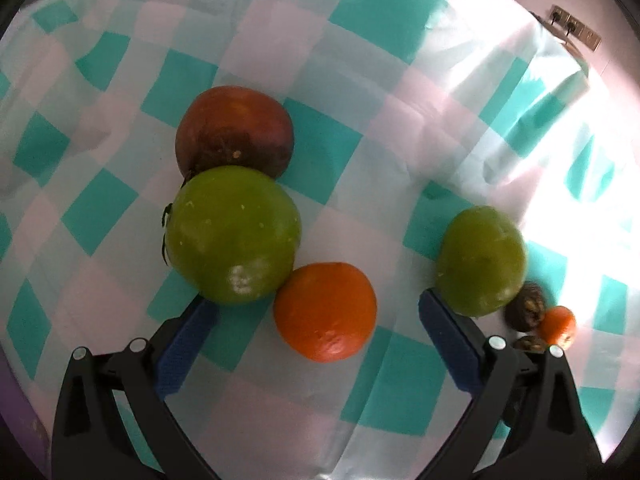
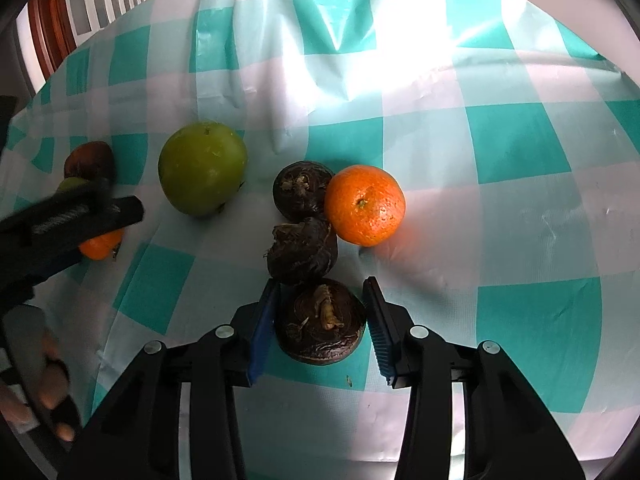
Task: Organize fruits
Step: 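Grasp a dark brown nut with the right tool while the left tool grasps an orange, then carry the brown nut and orange into the box with both tools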
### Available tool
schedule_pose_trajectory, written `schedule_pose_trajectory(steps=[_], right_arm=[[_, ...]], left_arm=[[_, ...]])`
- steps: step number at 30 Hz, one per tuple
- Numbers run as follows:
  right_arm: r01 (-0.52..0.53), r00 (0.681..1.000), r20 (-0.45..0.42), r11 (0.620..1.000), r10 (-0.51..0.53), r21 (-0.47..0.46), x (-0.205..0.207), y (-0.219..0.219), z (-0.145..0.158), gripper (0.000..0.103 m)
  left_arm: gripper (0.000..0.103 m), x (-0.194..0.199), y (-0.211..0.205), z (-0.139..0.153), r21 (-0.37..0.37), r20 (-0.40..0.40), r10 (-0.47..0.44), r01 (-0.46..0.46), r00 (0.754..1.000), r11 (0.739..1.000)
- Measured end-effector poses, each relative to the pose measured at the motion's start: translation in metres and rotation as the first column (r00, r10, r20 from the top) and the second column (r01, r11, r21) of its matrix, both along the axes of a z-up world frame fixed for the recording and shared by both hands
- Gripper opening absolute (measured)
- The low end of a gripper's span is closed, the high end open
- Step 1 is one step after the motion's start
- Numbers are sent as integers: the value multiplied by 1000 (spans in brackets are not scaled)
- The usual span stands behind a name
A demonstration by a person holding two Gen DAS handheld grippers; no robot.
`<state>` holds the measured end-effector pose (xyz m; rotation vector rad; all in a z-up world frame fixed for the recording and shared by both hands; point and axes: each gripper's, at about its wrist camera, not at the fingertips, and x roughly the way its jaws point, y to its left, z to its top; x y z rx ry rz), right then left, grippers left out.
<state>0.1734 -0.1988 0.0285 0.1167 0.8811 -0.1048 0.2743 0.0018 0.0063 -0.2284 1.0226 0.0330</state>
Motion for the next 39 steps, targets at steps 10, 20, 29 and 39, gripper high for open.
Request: schedule_pose_trajectory(steps=[10,20,29,39], right_arm=[[18,1000,-8,999,-18,31,-35,-15,5,42],[-22,1000,-13,999,22,50,-107,-1,14,42],[-130,991,19,990,129,53,-195,9,45,42],[-226,967,129,974,222,23,-290,-10,109,42]], left_arm=[[42,-40,-2,2,-16,51,-183,184,982,983],[42,-86,-4,10,9,54,-246,246,968,969],[42,-206,-18,25,27,29,-261,261,965,965],[42,-352,-8,91,21,88,-222,221,971,975]])
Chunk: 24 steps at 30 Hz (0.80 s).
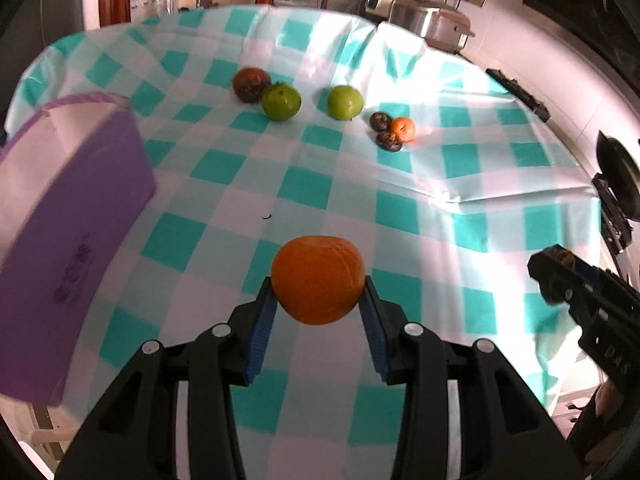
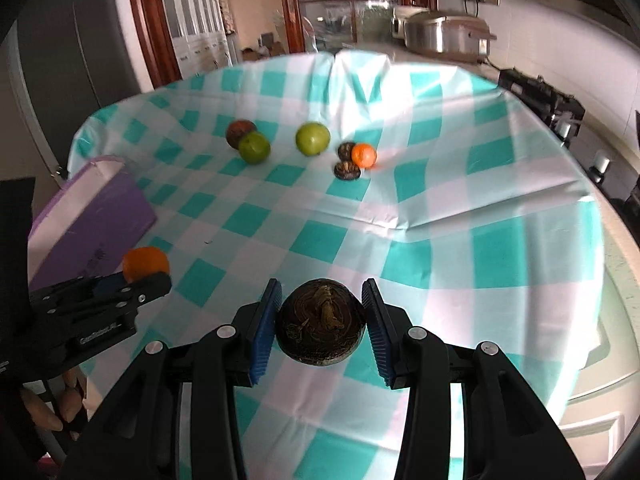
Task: Organize fruits
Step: 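Carry the brown nut and orange into the box with both tools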
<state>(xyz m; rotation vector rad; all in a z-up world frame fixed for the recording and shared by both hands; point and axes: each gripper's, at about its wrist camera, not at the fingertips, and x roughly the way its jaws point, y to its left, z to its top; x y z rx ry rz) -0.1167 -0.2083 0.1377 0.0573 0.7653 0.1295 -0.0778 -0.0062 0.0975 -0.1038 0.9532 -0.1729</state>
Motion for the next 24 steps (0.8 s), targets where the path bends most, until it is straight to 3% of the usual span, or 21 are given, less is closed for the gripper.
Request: schedule_pose_trajectory(steps=[5,14,19,24], right_arm=[[-16,999,39,1000,15,25,-27,-5,18,42],[0,998,56,999,-2,40,-30,14,29,42],[1,997,72,999,-4,54,-7,61,37,42],[-44,996,80,993,35,112,28,146,48,42]], left_arm=[[42,-28,6,33,15,52,-9,8,999,1000],[42,-25,38,58,-17,98,-28,30,995,999],[42,-15,85,71,-37,136,-70,76,988,996],[42,0,171,97,-60,180,-71,83,981,995]])
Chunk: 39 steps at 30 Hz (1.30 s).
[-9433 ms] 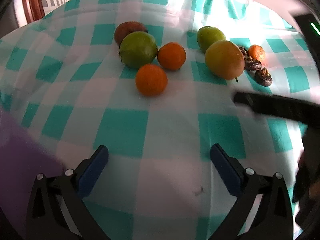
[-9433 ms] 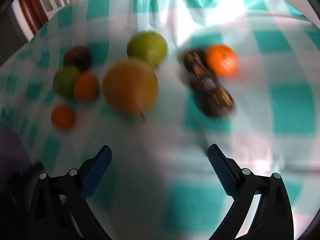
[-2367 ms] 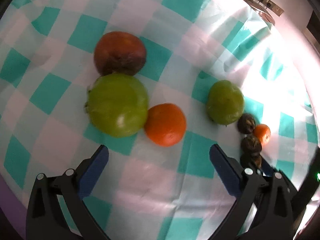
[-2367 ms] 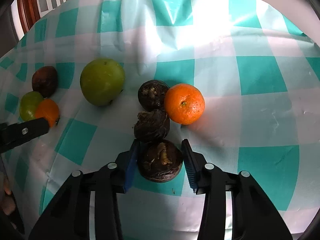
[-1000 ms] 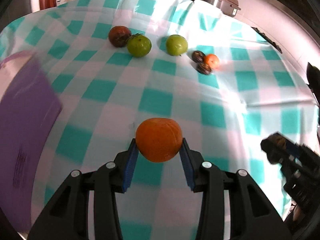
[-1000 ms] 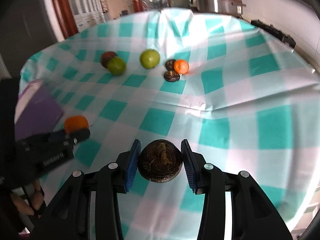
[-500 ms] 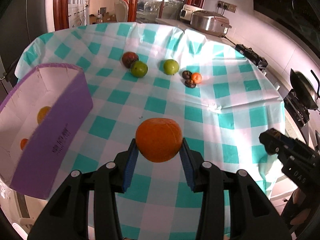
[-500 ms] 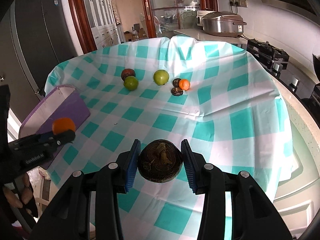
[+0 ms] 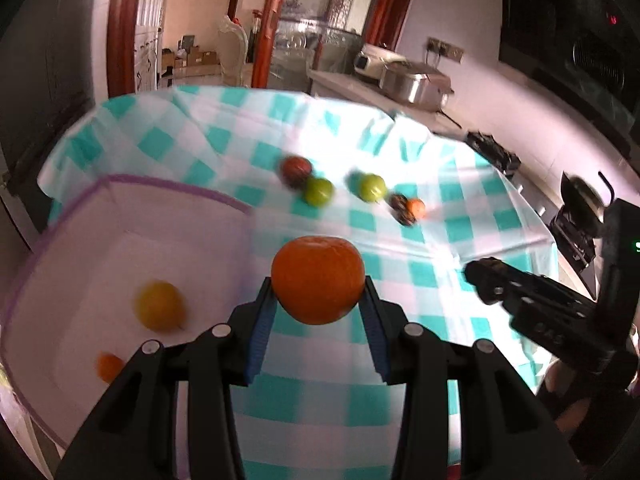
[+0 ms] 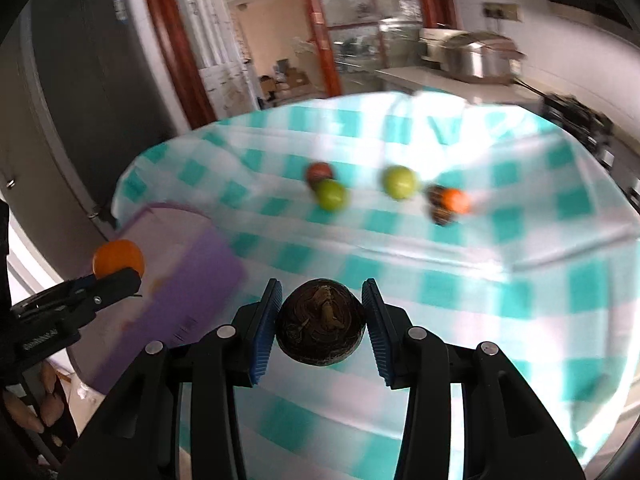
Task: Organize fruits
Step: 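Carry the brown nut and orange into the box with both tools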
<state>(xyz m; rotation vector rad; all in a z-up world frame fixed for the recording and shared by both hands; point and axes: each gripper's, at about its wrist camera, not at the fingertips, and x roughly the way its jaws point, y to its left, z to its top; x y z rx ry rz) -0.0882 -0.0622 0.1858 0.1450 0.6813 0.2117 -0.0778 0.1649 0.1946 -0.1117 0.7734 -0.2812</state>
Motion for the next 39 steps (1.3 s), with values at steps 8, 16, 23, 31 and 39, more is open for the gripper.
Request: schedule_pose_trajectory(steps=[8,16,23,31,39], right_arm=[[-93,995,-33,994,96,63,52,141,3,42],[-192,969,-161,981,188,-5,92,244,-15,42],[-296,914,-320,949,249,-107,142,307,-33,42],[-452,802,-494,882,336,-133,190,358,-88,42],[-551,714,-589,823,379,-139,208,374,-130,42]], left_arm=[[42,17,138,-7,14,-39,80,-79,996,997],[42,32,212,-56,30,-222,103,-98,970,995],[42,48,200,-91,54,-360,6,14,933,998],[42,67,181,-114,25,-494,-168,207,853,978],[43,78,173,-136,14,-581,-190,243,792,970]])
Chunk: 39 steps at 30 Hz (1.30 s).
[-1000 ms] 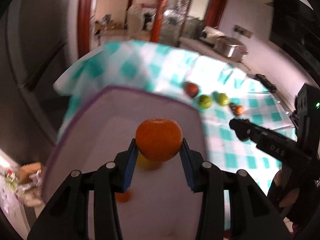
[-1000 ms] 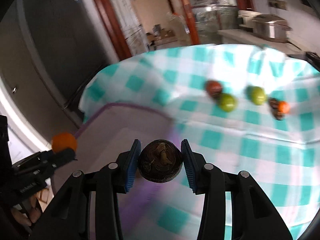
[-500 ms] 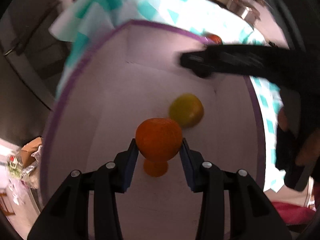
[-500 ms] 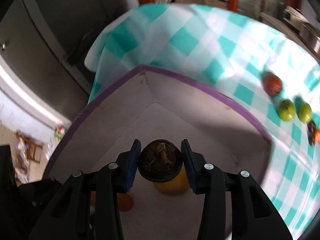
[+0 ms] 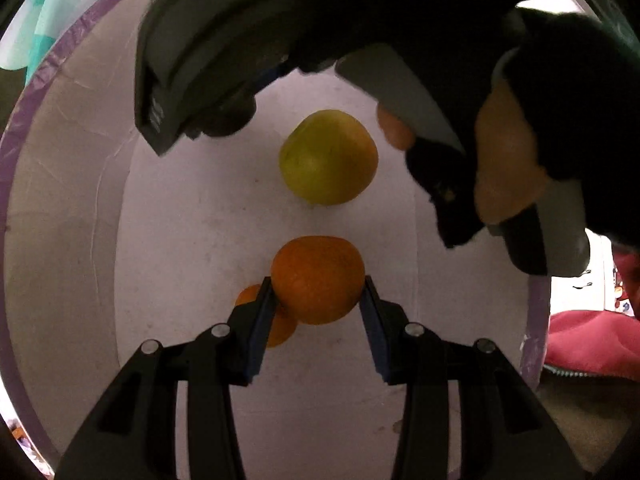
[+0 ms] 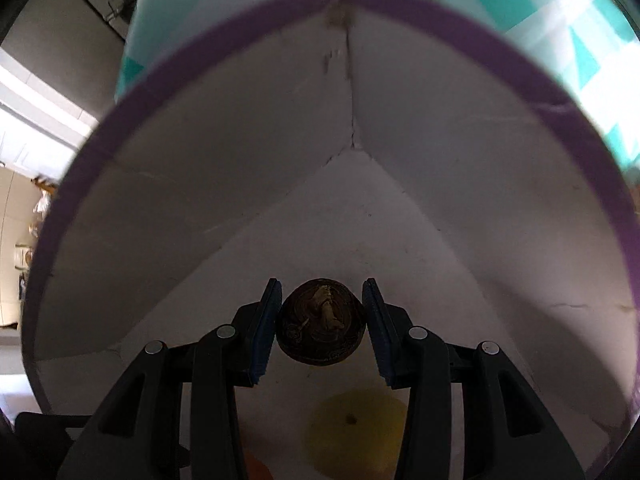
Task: Organize fruits
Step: 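Carry the brown nut and orange into the box with both tools, then open both tools to release the fruits and return to the table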
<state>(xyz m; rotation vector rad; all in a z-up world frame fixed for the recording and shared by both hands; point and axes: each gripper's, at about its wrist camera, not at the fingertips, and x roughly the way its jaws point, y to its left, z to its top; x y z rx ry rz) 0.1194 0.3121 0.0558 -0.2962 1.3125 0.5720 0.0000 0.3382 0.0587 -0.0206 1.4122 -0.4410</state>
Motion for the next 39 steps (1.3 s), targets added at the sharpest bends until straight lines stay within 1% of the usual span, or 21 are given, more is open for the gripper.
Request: schedule_pose_trajectory(steps=[2,4,6,8,9,11,14,16,19,21,24,25,27,28,30,31,33,34,36,37,39], right_arm=[[-7,1000,-15,1000,7,-3,1,1,-6,43],[-4,1000,-21,1000,4,-1,1,1,-10,44],[-6,1000,-21,1000,6,5,7,10,-10,44],[-4,1000,-17,1000,4,-4,6,10,-9,51],[6,1000,-16,1000,-6,-5,7,5,-9,58],[36,999,-23,999,-36,17,6,0,-4,58],[84,996,12,994,-85,65,4,-8,15,61],[113,992,48,988,-118,105,-1,-16,33,68],[144,979,116,972,-167,187,-18,-31,67,76],[164,964,166,956,-208,244,-35,-43,89,80],[199,939,208,927,-273,319,-64,-70,110,83],[209,931,218,917,-293,340,-75,-80,115,84],[219,919,235,904,-318,366,-89,-104,122,85],[221,915,240,901,-324,372,-94,-110,125,85],[230,905,249,890,-344,393,-100,-127,132,85],[234,903,248,886,-350,401,-101,-135,133,85],[230,901,249,878,-355,420,-106,-150,136,85],[220,902,255,878,-349,425,-107,-153,137,85],[193,905,273,886,-327,422,-114,-168,142,85],[184,905,280,889,-319,419,-118,-177,143,85],[157,906,302,899,-295,408,-129,-200,144,86]], left_arm=[[44,2,1,0,19,-2,4,-4,1000,1000],[49,2,1,1,31,2,2,-3,1000,1000],[57,5,-6,2,44,4,11,-11,1000,999],[61,6,-7,2,58,5,31,-31,1000,998],[63,6,-5,2,62,5,38,-39,999,997],[67,6,-3,6,75,14,58,-59,998,995],[75,-1,7,17,92,61,75,-81,995,992],[77,-6,9,27,101,107,75,-86,991,991],[84,-17,12,41,110,172,76,-96,982,989],[91,-26,9,52,131,234,80,-112,969,985],[93,-46,8,64,167,332,111,-174,937,970],[93,-51,8,71,159,374,130,-201,918,967],[100,-62,2,83,145,425,150,-231,893,962],[101,-64,-1,88,146,448,152,-240,881,960],[101,-61,-10,101,177,486,138,-252,863,951],[101,-60,-16,98,192,498,132,-258,857,947],[101,-59,-28,102,236,518,126,-283,846,930],[101,-58,-34,105,263,526,132,-308,840,914],[101,-56,-50,114,327,559,166,-400,812,856],[101,-57,-61,122,343,585,196,-459,787,820],[101,-58,-78,130,329,607,249,-523,755,786]])
